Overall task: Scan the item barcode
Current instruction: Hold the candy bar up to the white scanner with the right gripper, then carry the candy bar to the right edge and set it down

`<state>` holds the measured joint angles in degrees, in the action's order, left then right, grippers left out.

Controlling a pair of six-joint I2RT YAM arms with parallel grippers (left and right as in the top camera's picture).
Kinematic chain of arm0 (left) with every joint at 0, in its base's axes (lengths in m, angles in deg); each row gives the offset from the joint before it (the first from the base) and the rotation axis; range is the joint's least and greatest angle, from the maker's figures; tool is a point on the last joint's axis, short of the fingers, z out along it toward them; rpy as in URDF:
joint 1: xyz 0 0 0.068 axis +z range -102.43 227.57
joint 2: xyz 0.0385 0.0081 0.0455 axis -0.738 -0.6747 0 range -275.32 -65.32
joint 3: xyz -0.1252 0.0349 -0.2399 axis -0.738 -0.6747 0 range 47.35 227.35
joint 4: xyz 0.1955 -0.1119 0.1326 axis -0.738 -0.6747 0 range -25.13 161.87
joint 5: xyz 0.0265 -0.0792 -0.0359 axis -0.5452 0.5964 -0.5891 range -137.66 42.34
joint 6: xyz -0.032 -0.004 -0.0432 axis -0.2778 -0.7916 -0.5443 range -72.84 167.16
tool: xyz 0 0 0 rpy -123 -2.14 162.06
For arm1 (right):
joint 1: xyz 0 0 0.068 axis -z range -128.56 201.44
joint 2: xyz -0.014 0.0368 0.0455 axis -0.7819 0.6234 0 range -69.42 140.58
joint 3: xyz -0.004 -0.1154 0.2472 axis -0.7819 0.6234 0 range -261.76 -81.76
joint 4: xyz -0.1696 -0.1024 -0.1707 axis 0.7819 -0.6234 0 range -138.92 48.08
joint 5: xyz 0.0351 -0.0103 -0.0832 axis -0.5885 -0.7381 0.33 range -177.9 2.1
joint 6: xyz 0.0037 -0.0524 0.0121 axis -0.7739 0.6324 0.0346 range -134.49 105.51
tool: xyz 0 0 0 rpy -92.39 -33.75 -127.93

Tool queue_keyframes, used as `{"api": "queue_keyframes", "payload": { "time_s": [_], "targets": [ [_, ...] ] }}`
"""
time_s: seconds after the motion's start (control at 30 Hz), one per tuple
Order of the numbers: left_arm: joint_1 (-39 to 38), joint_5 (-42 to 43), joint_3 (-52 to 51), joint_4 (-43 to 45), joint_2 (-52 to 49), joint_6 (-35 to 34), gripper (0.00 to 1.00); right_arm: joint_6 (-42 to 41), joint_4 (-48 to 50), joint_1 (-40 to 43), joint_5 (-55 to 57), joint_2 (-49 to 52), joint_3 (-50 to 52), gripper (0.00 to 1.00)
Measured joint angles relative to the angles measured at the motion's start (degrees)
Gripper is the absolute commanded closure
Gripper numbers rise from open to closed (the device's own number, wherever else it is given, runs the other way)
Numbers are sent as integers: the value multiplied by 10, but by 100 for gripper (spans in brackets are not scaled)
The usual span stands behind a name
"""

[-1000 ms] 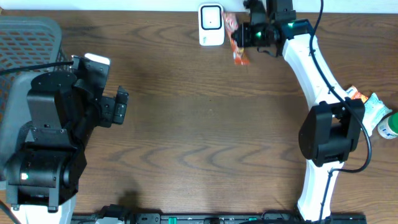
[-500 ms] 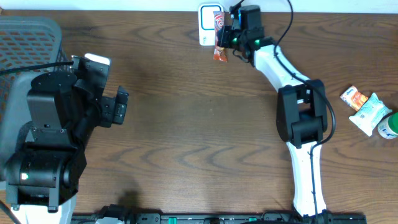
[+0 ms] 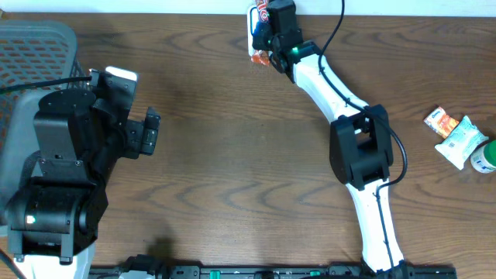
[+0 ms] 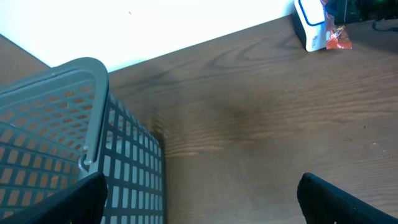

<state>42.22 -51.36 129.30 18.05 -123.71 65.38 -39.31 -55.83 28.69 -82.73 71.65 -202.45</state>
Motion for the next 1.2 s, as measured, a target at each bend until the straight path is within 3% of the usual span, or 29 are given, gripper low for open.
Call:
{"api": "queue_keyframes", "payload": {
  "time_s": [0.17,0.47,0.8,0.97,1.2],
  "targets": [
    [0,0,0,0,0,0,2,0,-62,4,26,0,-5,99],
    [0,0,0,0,0,0,2,-2,-434,11,-16,-7,-137,99],
    [0,0,0,0,0,0,2,-51,-810,71,192,-144,-177,99],
    [0,0,0,0,0,0,2,-66,-827,152,280,-158,-161,99],
    [0,0,0,0,0,0,2,-66,-736,261,289,-158,-10,99]
  ]
}}
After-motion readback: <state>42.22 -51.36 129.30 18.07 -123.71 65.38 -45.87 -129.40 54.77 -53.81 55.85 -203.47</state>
